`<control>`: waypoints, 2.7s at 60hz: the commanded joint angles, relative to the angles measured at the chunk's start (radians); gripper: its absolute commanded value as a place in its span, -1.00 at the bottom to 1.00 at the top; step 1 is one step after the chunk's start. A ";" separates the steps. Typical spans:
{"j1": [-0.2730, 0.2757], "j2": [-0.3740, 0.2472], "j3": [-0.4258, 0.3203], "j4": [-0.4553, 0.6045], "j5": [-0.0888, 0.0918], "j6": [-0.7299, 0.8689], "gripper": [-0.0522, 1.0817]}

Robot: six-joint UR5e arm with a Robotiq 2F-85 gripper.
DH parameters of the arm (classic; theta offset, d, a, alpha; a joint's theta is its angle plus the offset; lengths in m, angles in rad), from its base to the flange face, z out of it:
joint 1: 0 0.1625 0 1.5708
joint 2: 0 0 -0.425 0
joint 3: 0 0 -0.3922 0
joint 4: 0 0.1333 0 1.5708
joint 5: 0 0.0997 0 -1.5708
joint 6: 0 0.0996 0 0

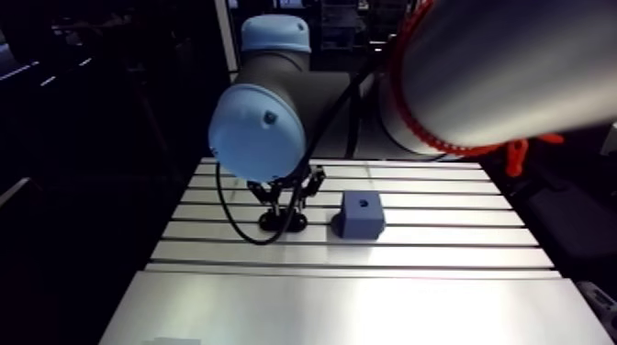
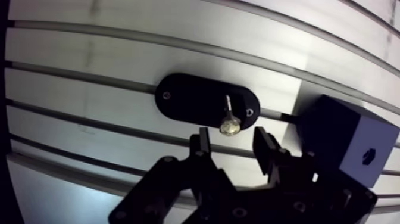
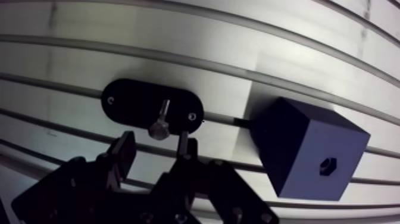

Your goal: Pick up the M10 bolt and insert it into the hex recess until seated.

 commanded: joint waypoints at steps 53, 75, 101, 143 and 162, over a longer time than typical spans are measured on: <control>0.000 0.017 0.005 -0.016 0.001 0.000 0.06; 0.000 0.015 0.008 -0.032 -0.001 0.000 0.08; 0.000 0.017 0.008 -0.032 -0.001 0.000 0.14; 0.000 0.017 0.008 -0.034 0.001 -0.001 0.21; 0.000 0.021 0.007 -0.035 0.002 -0.001 0.24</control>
